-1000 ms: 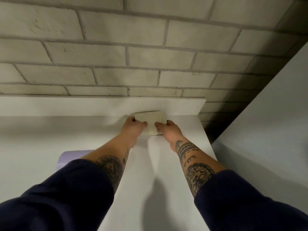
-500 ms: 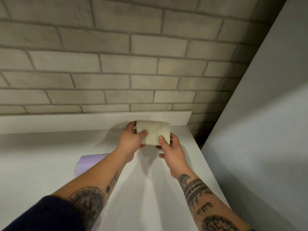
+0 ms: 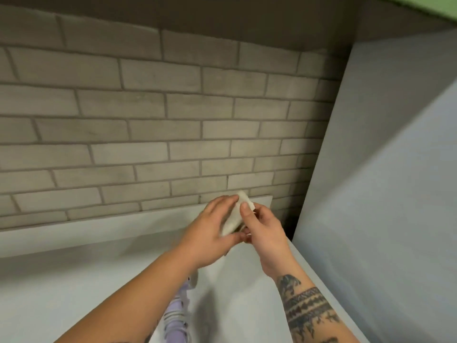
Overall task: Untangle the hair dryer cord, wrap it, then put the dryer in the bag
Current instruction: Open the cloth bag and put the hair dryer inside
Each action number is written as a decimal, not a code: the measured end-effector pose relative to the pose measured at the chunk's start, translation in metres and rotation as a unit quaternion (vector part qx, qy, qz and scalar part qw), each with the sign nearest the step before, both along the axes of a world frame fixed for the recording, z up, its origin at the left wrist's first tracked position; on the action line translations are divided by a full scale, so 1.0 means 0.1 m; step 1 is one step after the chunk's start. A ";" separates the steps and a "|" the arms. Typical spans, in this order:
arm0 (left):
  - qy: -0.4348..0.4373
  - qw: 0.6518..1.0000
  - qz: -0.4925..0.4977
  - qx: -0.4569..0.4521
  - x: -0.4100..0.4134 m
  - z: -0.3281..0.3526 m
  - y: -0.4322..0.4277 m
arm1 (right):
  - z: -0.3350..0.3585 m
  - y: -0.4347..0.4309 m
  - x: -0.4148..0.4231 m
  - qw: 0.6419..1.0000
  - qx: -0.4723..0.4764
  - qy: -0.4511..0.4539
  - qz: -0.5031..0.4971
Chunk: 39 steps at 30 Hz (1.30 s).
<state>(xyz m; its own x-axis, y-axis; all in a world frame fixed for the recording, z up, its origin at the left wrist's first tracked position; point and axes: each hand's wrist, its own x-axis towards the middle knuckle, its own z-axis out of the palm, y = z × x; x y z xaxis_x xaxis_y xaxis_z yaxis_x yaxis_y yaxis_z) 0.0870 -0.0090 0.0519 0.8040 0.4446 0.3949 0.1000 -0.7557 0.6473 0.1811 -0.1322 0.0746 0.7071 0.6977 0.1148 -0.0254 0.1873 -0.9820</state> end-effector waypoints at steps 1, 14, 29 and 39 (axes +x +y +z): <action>-0.018 1.000 0.005 -0.019 -0.06 0.00 -0.03 | 0.00 -0.02 -0.12 1.000 0.009 0.007 0.012; -0.098 0.786 -0.060 -0.608 -0.67 -0.20 -0.24 | -0.49 -0.07 -0.80 0.930 -0.204 -0.300 -0.059; -0.098 0.793 0.061 -0.598 -0.69 -0.44 0.20 | -0.38 -0.14 -0.43 0.941 0.040 0.332 -0.052; -0.145 0.821 0.107 -0.541 -0.50 -0.46 0.21 | -0.47 -0.06 -0.17 0.986 -0.059 0.156 -0.001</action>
